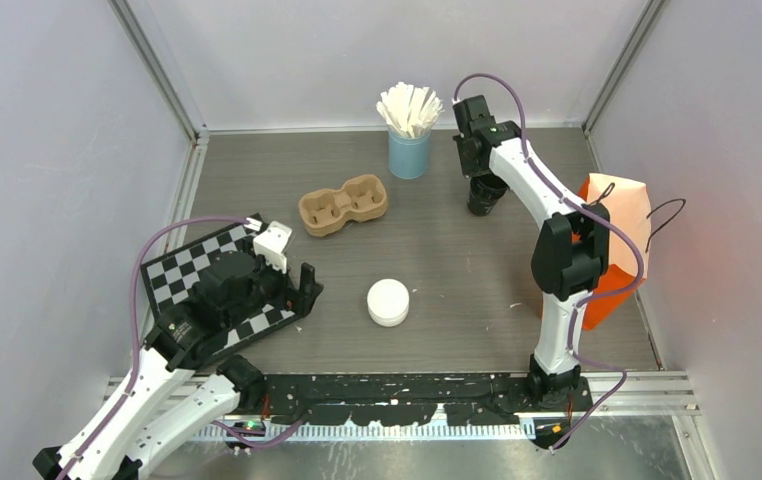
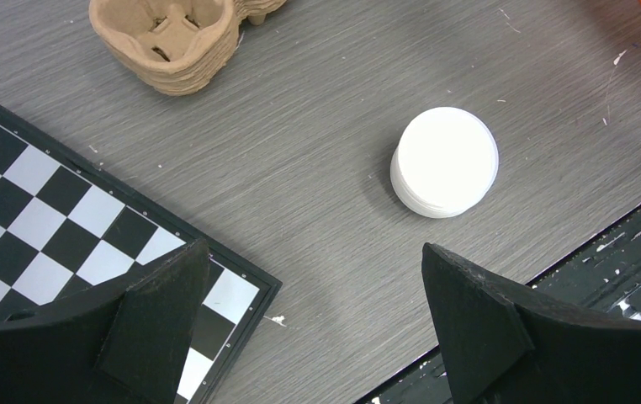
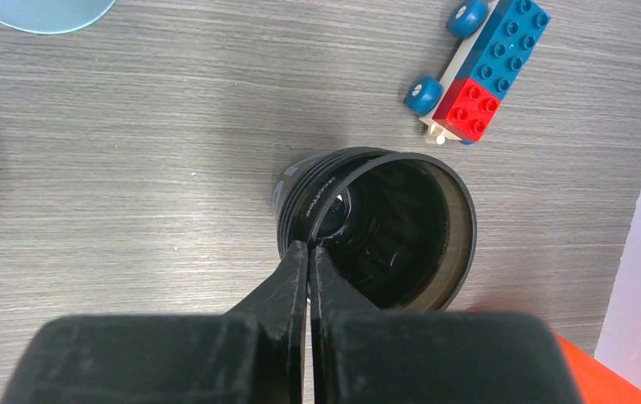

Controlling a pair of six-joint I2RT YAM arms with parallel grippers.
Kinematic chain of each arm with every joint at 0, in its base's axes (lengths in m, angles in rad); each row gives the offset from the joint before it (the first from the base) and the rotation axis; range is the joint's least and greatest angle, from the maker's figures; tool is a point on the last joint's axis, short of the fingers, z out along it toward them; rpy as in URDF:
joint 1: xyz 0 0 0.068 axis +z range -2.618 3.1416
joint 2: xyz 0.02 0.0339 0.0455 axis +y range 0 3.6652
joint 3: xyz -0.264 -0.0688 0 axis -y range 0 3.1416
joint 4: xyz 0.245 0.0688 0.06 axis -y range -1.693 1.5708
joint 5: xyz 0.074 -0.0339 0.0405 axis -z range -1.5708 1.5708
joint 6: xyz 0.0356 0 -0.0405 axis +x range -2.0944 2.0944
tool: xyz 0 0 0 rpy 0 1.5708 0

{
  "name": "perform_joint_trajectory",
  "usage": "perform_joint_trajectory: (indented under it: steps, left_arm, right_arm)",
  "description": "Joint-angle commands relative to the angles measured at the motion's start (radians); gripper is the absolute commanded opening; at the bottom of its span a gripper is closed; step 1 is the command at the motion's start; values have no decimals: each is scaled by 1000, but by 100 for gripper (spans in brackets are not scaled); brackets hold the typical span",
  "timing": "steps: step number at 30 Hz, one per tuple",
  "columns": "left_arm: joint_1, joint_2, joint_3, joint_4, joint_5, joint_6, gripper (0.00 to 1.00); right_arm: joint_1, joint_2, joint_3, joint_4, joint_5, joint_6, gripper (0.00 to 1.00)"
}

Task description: Pack the takeout coffee

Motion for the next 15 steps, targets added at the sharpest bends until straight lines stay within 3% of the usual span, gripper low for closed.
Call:
perform_joint_trajectory:
  steps: [1,15]
  left_arm:
    - [-3,0,-1,29,12,-5,100]
    - [-2,0,11,14,-20,-13,100]
  right_arm:
    - [9,-72,53,-16,25,-21,0]
    - [101,-116,234,-210,193,-34,0]
